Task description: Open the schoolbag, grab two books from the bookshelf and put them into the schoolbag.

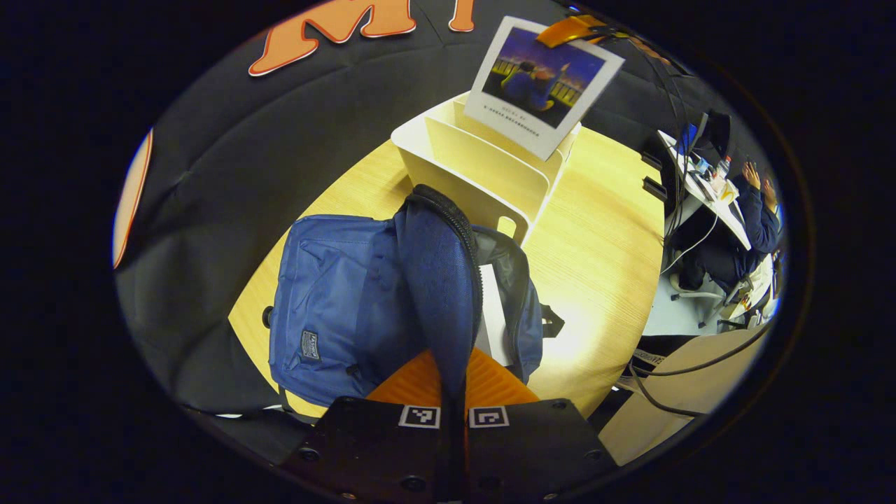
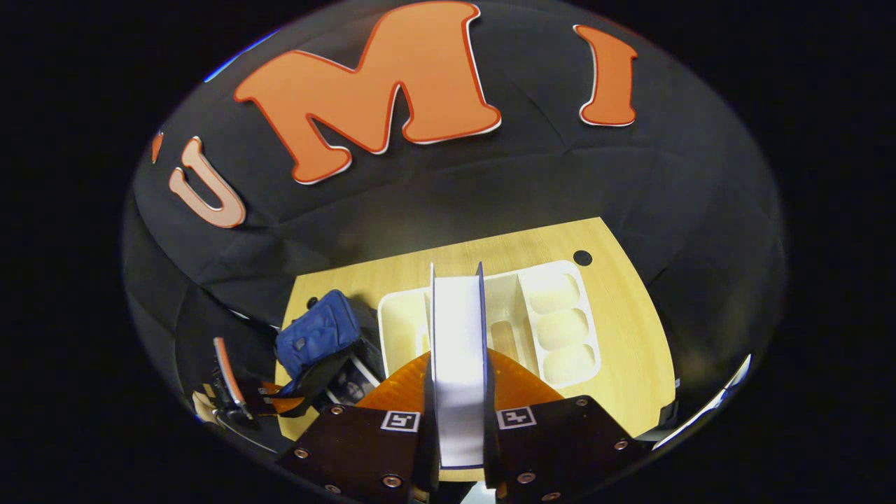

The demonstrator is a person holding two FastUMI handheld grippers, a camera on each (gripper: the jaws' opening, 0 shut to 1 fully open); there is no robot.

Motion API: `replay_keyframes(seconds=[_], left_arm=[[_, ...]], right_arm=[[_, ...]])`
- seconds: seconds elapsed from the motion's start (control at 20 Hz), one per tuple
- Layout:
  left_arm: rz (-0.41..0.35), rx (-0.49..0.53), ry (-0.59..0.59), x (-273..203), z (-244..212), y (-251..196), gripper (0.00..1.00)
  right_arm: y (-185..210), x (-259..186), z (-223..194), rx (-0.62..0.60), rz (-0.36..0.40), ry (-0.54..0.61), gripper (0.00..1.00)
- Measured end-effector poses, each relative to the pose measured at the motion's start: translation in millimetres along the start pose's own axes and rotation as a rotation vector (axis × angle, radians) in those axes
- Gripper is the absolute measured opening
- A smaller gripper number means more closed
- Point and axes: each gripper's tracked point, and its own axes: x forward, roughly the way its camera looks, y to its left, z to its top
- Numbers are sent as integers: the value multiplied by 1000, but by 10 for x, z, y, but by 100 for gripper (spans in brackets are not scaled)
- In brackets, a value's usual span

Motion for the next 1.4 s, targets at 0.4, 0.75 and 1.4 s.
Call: replay_keyframes(seconds=[0.4, 0.75, 1.4], left_arm=[[16, -2, -10, 18, 39, 7, 1], [60, 6, -10, -76, 54, 62, 1], [104, 61, -20, -204, 211, 53, 1]], right_arm=[[381, -577, -771, 148, 251, -38, 25], [684, 3, -1542, 400, 412, -45, 25], [1885, 1547, -1987, 615, 491, -125, 25]])
